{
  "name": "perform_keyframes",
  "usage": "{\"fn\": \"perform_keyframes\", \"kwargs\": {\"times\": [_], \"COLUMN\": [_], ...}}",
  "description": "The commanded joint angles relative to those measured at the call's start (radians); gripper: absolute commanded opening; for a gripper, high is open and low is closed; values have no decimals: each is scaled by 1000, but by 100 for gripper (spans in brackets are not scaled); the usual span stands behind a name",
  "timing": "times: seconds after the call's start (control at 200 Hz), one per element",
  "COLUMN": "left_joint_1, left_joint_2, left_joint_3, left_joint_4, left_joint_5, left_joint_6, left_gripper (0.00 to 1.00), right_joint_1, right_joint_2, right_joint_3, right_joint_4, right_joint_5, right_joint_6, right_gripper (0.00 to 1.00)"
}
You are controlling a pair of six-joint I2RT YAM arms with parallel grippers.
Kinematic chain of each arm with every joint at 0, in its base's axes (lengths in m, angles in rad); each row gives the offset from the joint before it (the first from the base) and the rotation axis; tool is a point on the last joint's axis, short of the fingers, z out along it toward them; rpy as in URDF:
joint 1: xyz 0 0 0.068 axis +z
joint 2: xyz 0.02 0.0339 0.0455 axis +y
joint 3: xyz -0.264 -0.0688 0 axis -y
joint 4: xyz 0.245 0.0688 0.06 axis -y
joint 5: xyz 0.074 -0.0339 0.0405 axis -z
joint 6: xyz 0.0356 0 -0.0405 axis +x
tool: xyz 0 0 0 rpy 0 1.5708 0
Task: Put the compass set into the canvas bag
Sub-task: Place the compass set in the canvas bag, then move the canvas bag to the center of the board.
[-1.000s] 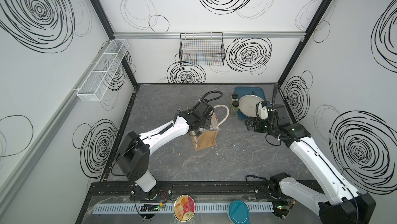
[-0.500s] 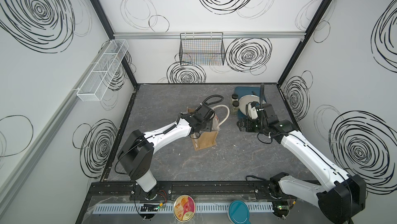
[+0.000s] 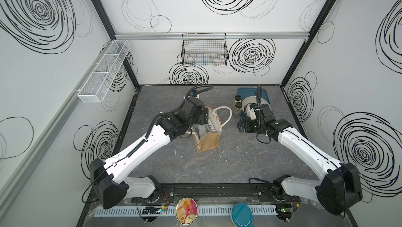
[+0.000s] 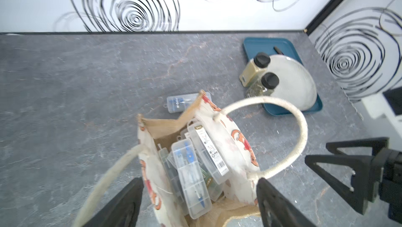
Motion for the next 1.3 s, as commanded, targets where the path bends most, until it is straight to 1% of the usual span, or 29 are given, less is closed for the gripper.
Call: {"fn": "perform_keyframes", "kwargs": {"times": [0.0, 0.14, 0.21, 0.36, 0.42, 0.525, 0.66, 0.755, 0.961, 1.081, 1.176, 1.246, 1.261, 1.291], "left_joint_1": [76, 197, 240, 253, 257, 288, 341, 386, 500, 583, 655, 703, 711, 724], "left_joint_2": [-80, -175, -193, -180, -169, -156, -180, -208, -269, -299, -322, -330, -331, -332], "left_joint_3": [-52, -161, -222, -326, -359, -396, -412, -414, -424, -431, -435, -438, -439, -437], "left_joint_4": [-89, -78, -51, 45, 92, 151, 186, 184, 139, 94, 61, 44, 40, 28], "left_joint_5": [-13, 83, 157, 268, 303, 343, 352, 355, 367, 387, 410, 438, 443, 446], "left_joint_6": [7, 4, 7, 5, -4, -19, -32, -26, 8, 38, 70, 77, 101, 112], "left_gripper": [86, 85, 85, 84, 81, 67, 37, 22, 1, 1, 1, 3, 3, 5], "right_joint_1": [9, 18, 27, 51, 59, 74, 97, 119, 175, 195, 193, 194, 194, 190], "right_joint_2": [33, 87, 115, 173, 194, 226, 271, 304, 395, 458, 509, 534, 536, 545], "right_joint_3": [32, 56, 75, 125, 144, 176, 228, 272, 388, 468, 537, 554, 556, 558], "right_joint_4": [37, 44, 44, 38, 34, 27, 17, 9, -15, -59, -128, -148, -149, -155], "right_joint_5": [-15, -25, -25, -26, -28, -29, -34, -37, -45, -43, -44, -29, -27, -22], "right_joint_6": [-7, -16, -18, -14, -15, -15, -19, -26, -46, -49, -65, -78, -77, -78], "right_gripper": [94, 94, 94, 94, 93, 93, 93, 93, 93, 93, 93, 93, 93, 93]}}
